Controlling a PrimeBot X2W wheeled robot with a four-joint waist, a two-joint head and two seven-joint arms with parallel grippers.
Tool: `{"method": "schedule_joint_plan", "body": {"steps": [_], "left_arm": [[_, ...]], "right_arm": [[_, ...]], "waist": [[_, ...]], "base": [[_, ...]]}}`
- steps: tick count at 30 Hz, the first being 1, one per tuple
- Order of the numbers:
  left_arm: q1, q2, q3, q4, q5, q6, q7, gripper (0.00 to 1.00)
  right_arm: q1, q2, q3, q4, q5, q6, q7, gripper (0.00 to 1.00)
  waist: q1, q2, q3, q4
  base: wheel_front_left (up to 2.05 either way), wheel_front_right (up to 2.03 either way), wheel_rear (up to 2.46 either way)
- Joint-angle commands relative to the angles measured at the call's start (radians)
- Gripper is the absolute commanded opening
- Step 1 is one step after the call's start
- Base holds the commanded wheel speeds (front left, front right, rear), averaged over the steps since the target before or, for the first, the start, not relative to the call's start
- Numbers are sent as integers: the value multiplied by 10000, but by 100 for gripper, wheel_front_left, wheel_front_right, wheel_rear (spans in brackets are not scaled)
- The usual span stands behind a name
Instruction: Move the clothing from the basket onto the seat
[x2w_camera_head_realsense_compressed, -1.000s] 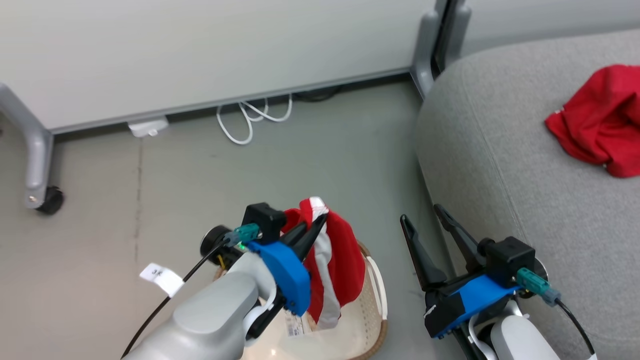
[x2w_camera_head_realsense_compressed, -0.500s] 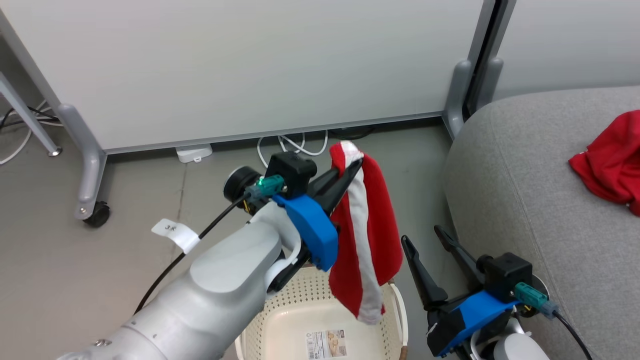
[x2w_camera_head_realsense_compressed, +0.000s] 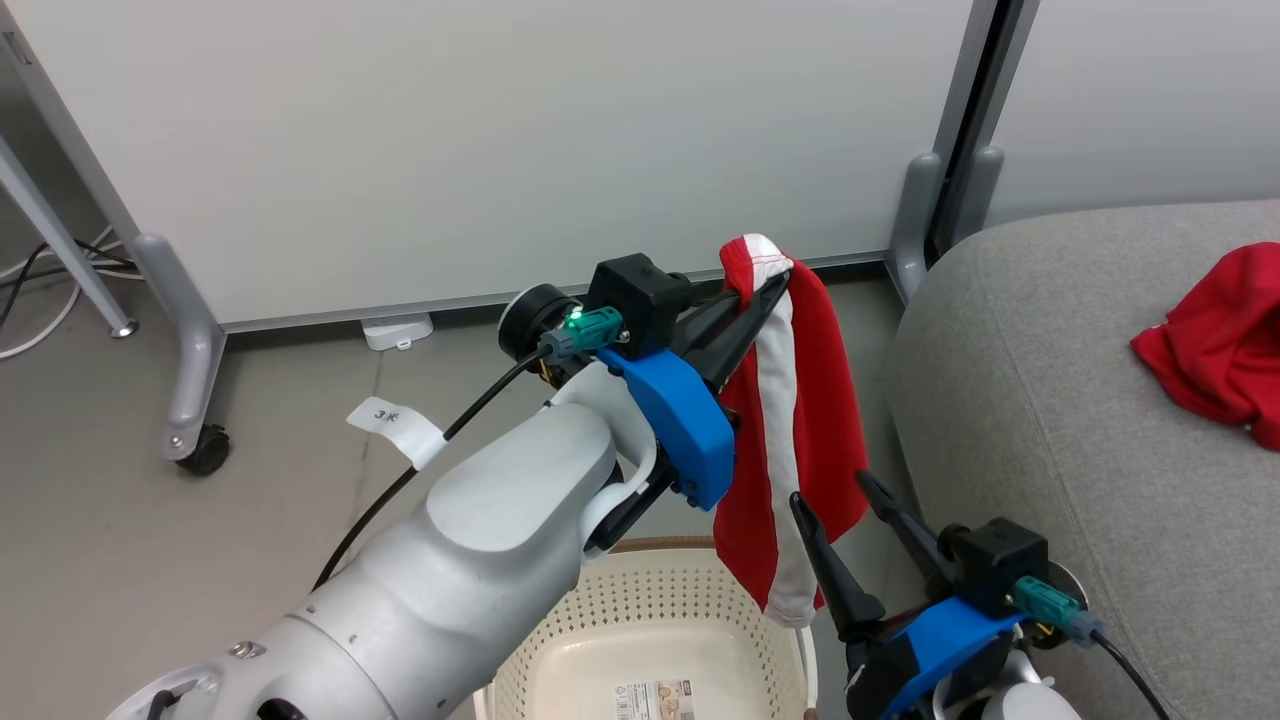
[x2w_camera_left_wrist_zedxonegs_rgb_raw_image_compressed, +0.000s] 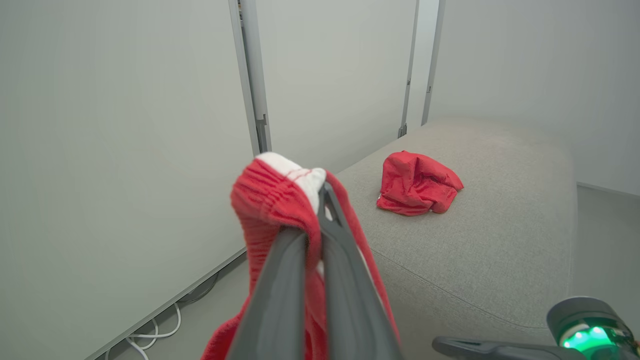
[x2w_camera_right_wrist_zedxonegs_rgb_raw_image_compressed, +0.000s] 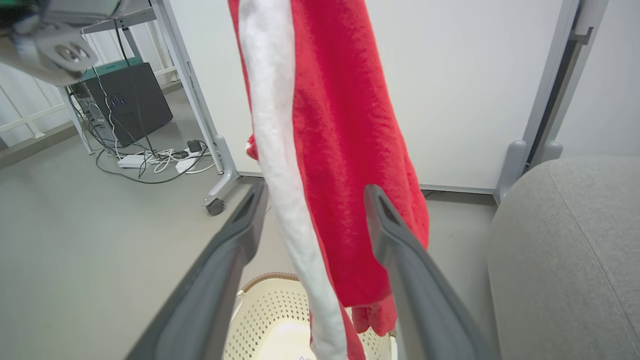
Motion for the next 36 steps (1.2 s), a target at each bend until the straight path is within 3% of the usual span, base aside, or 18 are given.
{"method": "schedule_joint_plan", "body": {"steps": [1, 13, 25, 35, 36], "left_arm": [[-106, -5, -26, 16, -38, -7, -46, 0], [-137, -88, -294, 114, -237, -7, -46, 0], [-160, -121, -534, 62, -430, -7, -46, 0], [-209, -131, -658, 20, -545, -7, -47, 0], [-208, -130, -670, 18, -558, -7, -47, 0]], "right_arm": [[129, -12, 32, -49, -9, 5, 12, 100], [-677, -13, 577, 424, -82, 5, 349, 100], [-2364, -12, 875, 2392, -119, 5, 806, 100], [-3357, -12, 1405, 3906, 240, 5, 573, 100], [-3422, -12, 1477, 4032, 318, 5, 557, 80]], "waist": [[0, -1, -2, -10], [0, -1, 24, -56], [0, -1, 45, -16], [0, -1, 23, -6], [0, -1, 15, -5]], "base": [[0, 0, 0], [0, 0, 0], [0, 0, 0], [0, 0, 0], [0, 0, 0]]}}
